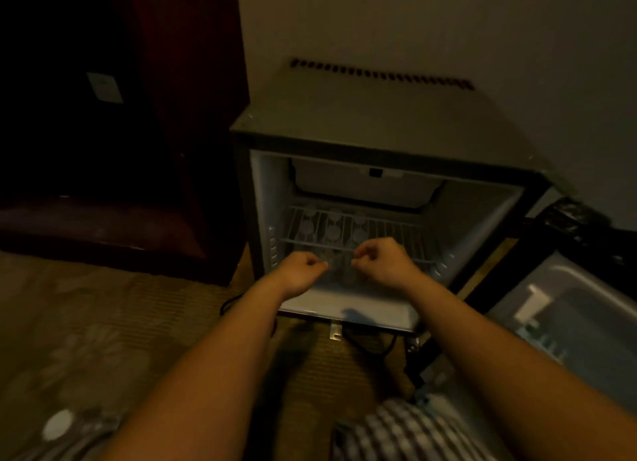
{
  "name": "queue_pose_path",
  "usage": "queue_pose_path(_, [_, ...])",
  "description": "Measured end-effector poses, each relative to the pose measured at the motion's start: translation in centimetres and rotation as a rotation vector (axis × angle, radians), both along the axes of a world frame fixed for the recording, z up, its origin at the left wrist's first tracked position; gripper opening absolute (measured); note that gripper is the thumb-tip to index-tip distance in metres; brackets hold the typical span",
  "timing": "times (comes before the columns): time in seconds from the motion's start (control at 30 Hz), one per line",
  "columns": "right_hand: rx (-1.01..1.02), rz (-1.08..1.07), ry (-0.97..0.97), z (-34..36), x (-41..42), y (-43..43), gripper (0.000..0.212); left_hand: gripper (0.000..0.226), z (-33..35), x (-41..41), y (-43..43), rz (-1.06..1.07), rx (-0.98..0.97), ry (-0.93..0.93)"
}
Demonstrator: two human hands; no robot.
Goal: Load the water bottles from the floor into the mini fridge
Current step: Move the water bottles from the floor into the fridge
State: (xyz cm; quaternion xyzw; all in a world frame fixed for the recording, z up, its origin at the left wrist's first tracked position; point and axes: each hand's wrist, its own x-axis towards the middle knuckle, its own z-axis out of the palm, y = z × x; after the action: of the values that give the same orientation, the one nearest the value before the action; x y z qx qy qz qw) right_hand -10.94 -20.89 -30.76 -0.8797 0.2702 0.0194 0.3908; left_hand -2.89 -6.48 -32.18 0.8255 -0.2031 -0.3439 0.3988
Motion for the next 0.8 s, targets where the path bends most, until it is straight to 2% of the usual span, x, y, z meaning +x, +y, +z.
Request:
queue_pose_path(0.23, [-0.12, 0.248, -0.044, 8.8, 0.7, 6.1, 0.013, 0.04, 9.3, 0.4, 7.2, -0.093, 0.159, -0.221])
queue_pose_path(0.43, [-0.195, 0.467, -0.142, 15.3, 0.8, 15.8, 0.024, 0.043, 13.7, -1.1, 19.0, 0.081, 0.243, -0.323])
queue_pose_path(0.63, [-0.261, 0.737, -0.121, 16.6, -0.7, 26.9, 0.031, 0.037, 13.9, -4.3, 31.2, 0.245, 0.311, -0.28])
queue_pose_path(0.8, [-0.195, 0.931, -0.001, 13.9, -2.7, 35.8, 0.029, 0.034, 11.3, -8.3, 39.4, 0.286, 0.415, -0.185])
